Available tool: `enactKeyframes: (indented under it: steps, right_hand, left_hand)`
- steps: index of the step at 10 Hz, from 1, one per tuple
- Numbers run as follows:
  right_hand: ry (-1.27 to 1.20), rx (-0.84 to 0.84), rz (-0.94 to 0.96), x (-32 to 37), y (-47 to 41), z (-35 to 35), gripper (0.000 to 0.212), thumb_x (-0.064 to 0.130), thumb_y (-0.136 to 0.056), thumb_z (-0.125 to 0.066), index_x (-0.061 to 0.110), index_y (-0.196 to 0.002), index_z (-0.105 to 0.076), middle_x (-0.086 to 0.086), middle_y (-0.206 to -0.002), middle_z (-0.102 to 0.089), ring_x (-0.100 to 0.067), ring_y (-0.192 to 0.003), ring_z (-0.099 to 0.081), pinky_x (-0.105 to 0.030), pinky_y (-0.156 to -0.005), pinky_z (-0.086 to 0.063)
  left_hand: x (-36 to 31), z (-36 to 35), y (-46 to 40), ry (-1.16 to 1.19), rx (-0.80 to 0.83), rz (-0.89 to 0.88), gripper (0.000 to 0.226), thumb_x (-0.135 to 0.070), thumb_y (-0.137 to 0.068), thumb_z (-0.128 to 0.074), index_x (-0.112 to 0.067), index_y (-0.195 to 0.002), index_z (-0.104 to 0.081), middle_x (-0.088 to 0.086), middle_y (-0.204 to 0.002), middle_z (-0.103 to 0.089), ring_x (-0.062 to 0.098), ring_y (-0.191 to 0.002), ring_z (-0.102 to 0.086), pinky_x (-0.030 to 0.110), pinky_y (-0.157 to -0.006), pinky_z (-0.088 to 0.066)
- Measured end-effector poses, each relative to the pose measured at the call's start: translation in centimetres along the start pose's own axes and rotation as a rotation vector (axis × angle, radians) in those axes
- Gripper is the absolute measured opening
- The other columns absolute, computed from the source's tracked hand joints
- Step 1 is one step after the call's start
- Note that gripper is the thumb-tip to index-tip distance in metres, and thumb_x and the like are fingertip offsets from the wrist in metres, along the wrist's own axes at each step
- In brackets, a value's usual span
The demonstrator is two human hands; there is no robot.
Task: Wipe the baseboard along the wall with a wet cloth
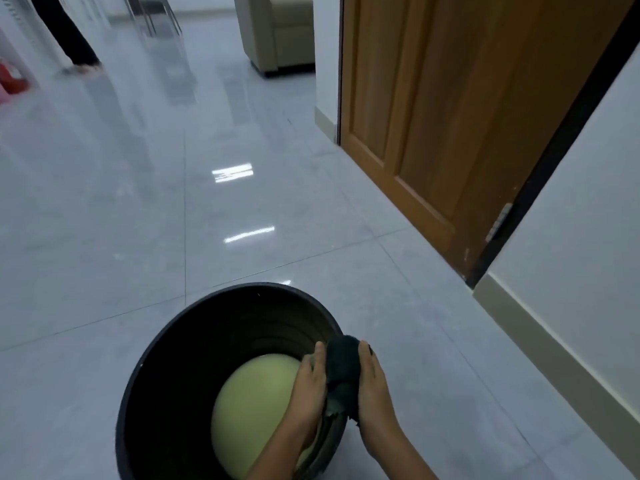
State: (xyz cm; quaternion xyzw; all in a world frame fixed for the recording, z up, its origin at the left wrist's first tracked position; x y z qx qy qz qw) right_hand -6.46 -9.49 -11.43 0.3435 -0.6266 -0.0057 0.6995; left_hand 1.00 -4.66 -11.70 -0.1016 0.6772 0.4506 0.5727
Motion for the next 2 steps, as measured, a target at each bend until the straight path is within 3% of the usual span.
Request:
enactKeyframes:
  steps: [1,2]
  right_hand:
    - [0.120,0.149,-0.150,0.6,-0.8,1.1,0.023,0.039,-0.102,-0.029,0.027,-0.099,-0.049,0.008,-0.098,-0.056,-0.002,-0.084,-0.054,-0.016,-0.067,-0.046]
    - [0.395,0.214,-0.202,5.1,-1.2,3.1,0.054,0.052,-0.097,-0.036,0.016,-0.137,-0.038,-0.007,-0.139,-0.047,-0.017,-0.116,-0.052,-0.033,-0.097,-0.046]
  left_hand:
    - [-0.1,0.5,-0.7,-0.090,-0.018,0.118,0.038,-0.044,-0.093,-0.042,-0.007,-0.100,-0.047,0.010,-0.091,-0.059,0.017,-0.079,-0.058,0.023,-0.060,-0.046]
    - [-3.8,2.2,-0.6,-0.362,-0.095,0.064,0.047,-0.031,-0.094,-0.053,-0.001,-0.128,-0.042,0.009,-0.107,-0.061,0.020,-0.096,-0.058,0.024,-0.075,-0.047]
Point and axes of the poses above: each hand's wrist, its own y-axis away from the middle knuckle, its own z-axis out of the back of the hand, x = y × z, the point moved 1 cm from there along -y, towards the middle knuckle
